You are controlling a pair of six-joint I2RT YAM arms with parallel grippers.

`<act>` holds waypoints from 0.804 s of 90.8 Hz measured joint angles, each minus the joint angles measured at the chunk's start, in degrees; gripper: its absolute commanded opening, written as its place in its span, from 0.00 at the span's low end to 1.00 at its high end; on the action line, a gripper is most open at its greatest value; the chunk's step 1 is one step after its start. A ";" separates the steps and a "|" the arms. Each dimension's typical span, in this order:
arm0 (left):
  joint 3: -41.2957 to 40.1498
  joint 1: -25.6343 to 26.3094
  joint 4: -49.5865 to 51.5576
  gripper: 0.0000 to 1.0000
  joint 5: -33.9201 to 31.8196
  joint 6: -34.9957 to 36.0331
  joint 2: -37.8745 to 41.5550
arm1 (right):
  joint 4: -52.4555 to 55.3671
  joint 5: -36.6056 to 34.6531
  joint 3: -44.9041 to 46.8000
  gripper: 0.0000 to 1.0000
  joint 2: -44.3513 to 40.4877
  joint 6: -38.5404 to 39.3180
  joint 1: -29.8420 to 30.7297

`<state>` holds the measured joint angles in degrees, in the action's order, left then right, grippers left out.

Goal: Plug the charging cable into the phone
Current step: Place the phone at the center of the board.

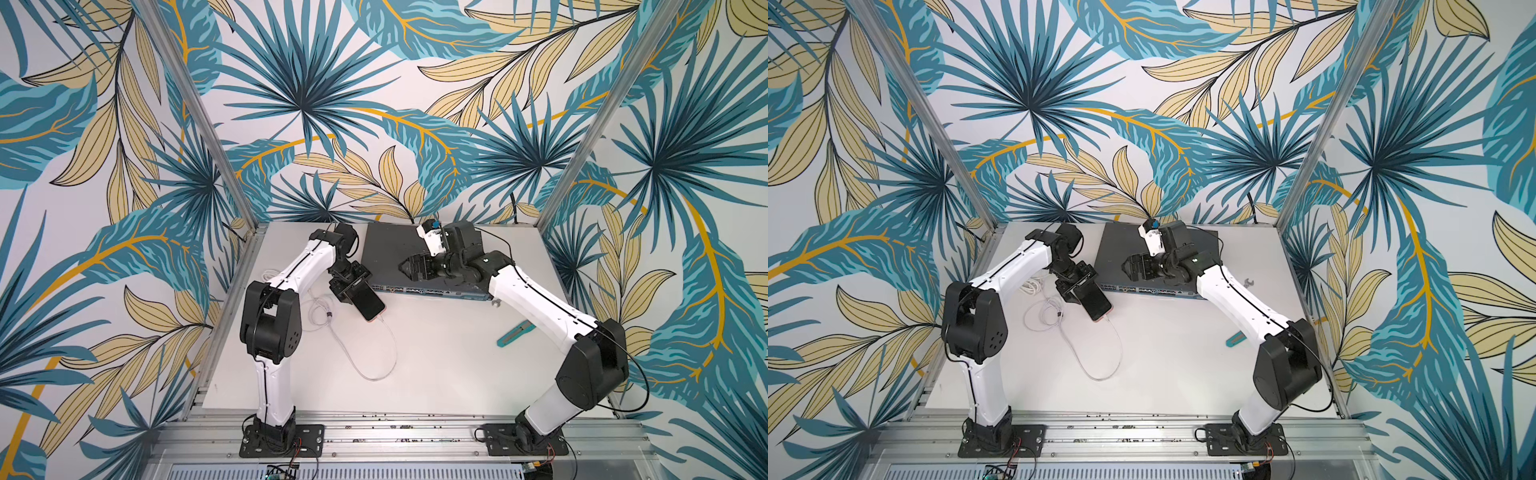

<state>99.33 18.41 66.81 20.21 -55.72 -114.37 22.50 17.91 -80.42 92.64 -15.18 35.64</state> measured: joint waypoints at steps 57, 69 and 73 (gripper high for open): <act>5.33 11.15 2.62 0.00 -4.44 5.66 -6.54 | -7.19 5.97 20.79 1.00 -16.48 -5.68 -10.99; 6.08 12.61 3.13 0.00 -5.16 6.40 -7.98 | -9.22 6.64 25.81 1.00 -19.58 -7.54 -12.41; 6.21 13.03 3.32 0.00 -5.33 6.49 -8.31 | -9.84 6.93 27.43 1.00 -20.44 -8.26 -12.85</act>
<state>105.54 31.44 70.13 14.87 -49.23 -122.67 12.67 24.84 -52.99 72.20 -23.44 22.79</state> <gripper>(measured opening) 0.766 0.994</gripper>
